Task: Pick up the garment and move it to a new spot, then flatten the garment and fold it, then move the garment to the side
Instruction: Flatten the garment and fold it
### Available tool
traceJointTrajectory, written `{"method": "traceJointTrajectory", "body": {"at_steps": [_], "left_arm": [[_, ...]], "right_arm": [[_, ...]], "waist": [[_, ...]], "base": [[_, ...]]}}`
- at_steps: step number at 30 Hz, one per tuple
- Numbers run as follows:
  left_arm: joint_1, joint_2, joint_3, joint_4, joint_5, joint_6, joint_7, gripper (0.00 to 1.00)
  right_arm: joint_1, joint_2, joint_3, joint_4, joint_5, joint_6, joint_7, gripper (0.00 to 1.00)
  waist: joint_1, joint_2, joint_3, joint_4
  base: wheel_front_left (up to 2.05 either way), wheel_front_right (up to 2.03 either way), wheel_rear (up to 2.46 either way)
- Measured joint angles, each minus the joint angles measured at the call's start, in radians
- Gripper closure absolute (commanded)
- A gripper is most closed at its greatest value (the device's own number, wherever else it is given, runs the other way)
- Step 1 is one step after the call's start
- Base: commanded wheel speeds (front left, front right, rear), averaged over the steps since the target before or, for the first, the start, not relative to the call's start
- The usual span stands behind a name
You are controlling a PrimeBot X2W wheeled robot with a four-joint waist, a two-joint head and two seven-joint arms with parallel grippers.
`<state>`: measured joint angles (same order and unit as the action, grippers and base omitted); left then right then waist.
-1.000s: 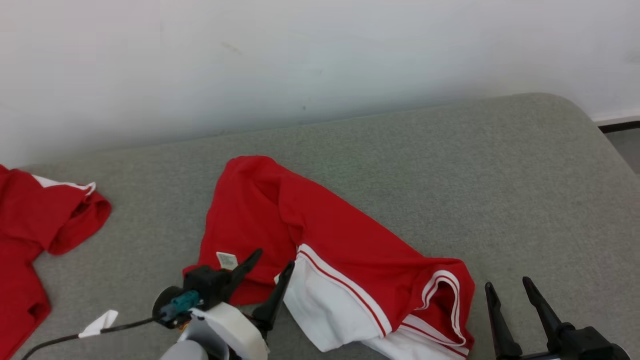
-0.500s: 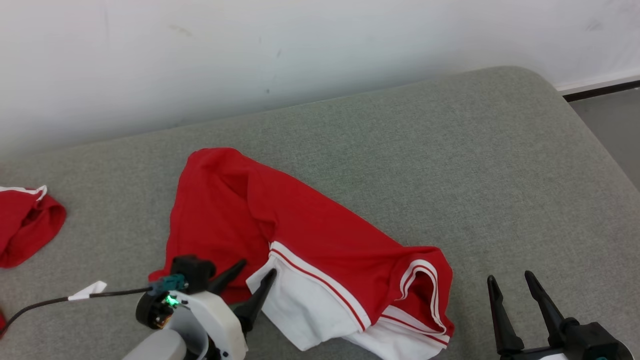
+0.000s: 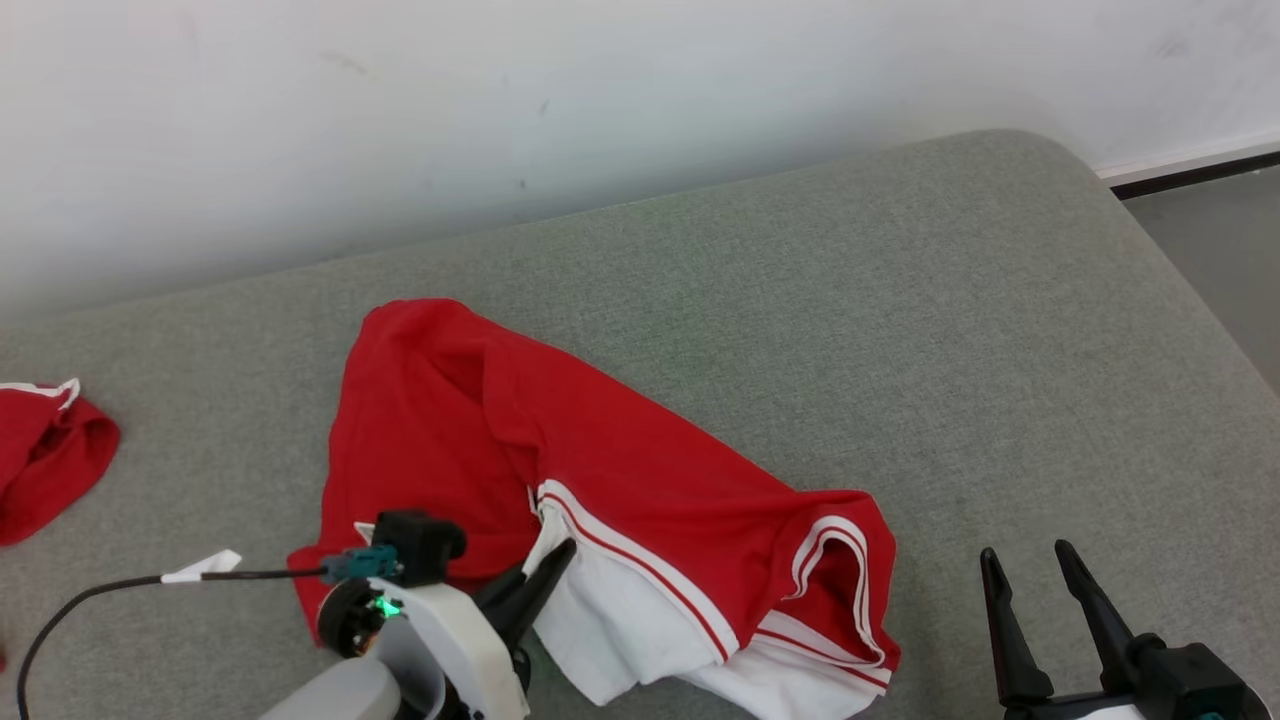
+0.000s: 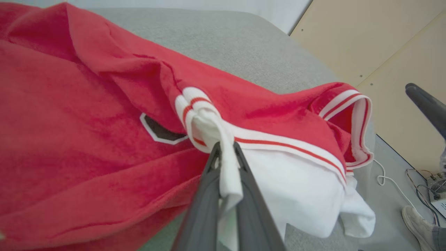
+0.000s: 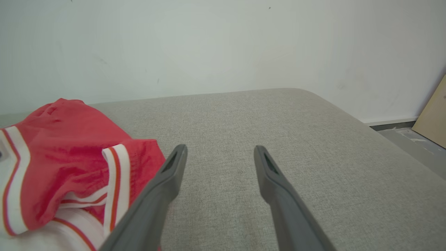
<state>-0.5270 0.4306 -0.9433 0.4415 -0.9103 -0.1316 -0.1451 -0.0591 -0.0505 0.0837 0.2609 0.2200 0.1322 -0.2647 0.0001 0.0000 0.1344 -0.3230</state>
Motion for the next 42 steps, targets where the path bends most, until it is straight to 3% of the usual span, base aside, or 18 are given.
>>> {"method": "traceJointTrajectory", "body": {"at_steps": [6, 17, 28, 36, 42], "left_arm": [[0.006, 0.007, -0.009, -0.100, -0.109, 0.000, -0.049, 1.00], [0.169, 0.099, 0.035, -0.544, -0.305, 0.000, -0.096, 1.00], [0.418, 0.153, 0.129, -0.929, -0.348, 0.072, -0.116, 1.00], [0.529, 0.199, 0.176, -1.081, -0.325, 0.120, -0.118, 1.00], [0.558, 0.201, 0.217, -1.168, -0.336, 0.137, -0.118, 1.00]], "right_arm": [[0.015, 0.000, -0.014, 0.006, 0.002, 0.000, 0.000, 0.00], [0.056, 0.001, -0.037, 0.016, -0.005, 0.000, 0.000, 0.00], [0.094, 0.001, -0.057, 0.020, -0.011, 0.000, 0.000, 0.00], [0.123, 0.001, -0.053, 0.028, 0.001, 0.000, 0.000, 0.00], [0.122, 0.001, -0.021, 0.034, 0.027, 0.000, 0.000, 0.00]], "waist": [[0.0000, 0.0000, -0.020, 0.023], [-0.0001, 0.0000, -0.087, 0.132], [-0.0001, 0.0000, -0.153, 0.281], [-0.0001, 0.0000, -0.189, 0.388], [-0.0001, 0.0000, -0.206, 0.443]], "base": [[0.00, 0.00, 0.00], [0.00, 0.00, 0.00], [0.00, 0.00, 0.00], [0.00, 0.00, 0.00], [0.00, 0.00, 0.00]]}}
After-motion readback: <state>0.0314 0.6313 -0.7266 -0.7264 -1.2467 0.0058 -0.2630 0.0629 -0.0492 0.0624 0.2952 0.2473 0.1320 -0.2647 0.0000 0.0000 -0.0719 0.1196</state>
